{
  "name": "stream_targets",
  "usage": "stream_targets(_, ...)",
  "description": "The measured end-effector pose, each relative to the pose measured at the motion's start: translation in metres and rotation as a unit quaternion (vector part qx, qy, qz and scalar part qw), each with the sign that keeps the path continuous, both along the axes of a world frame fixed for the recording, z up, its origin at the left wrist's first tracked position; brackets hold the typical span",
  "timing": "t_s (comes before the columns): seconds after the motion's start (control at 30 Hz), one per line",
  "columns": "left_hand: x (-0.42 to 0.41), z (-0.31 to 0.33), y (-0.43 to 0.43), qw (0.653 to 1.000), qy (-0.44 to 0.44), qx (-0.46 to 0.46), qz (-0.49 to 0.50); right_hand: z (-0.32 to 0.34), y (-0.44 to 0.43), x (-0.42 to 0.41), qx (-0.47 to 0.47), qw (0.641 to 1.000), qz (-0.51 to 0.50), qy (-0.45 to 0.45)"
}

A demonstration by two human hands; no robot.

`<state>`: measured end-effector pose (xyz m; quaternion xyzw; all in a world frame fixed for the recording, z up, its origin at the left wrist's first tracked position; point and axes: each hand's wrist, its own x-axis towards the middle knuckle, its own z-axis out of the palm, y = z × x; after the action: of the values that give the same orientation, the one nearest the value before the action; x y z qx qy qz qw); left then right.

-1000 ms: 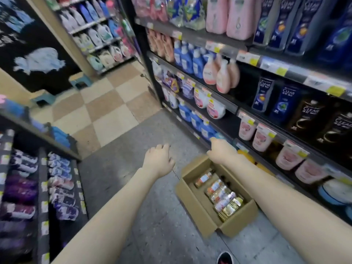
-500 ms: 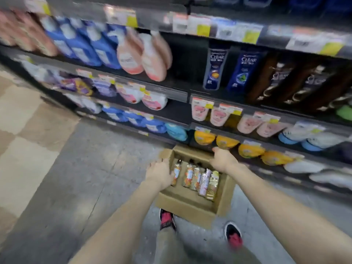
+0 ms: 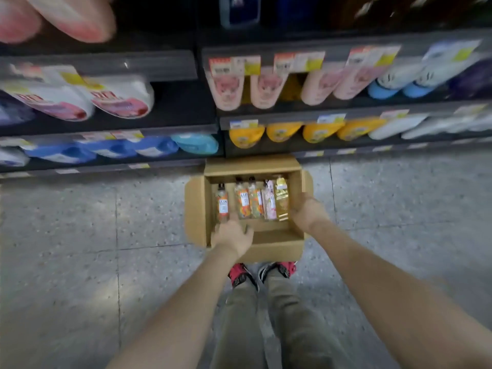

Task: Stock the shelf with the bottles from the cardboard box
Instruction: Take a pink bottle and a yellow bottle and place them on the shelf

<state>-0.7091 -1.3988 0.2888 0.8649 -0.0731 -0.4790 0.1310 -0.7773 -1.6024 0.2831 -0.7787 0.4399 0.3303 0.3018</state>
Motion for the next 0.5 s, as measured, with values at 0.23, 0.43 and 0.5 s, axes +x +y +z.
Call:
stream_targets(0.23,-0.008,-0.137,-0.022,1.000,0.021,0.011,-0.016,-0.141,-0.008,-0.013,0.021,0.998,-0.057,-0.030)
stream_targets(0.43,-0.021,-0.260,-0.034,0.997,0.019,0.039,-0.065,-0.270,-0.026,-0.027,0.019,0.998,-0.046,-0.026)
stream_targets(0.5,-0.025,-0.290,-0.041,0.995,0.011,0.051,-0.081,-0.303,-0.031,-0.028,0.022,0.999,-0.043,-0.022)
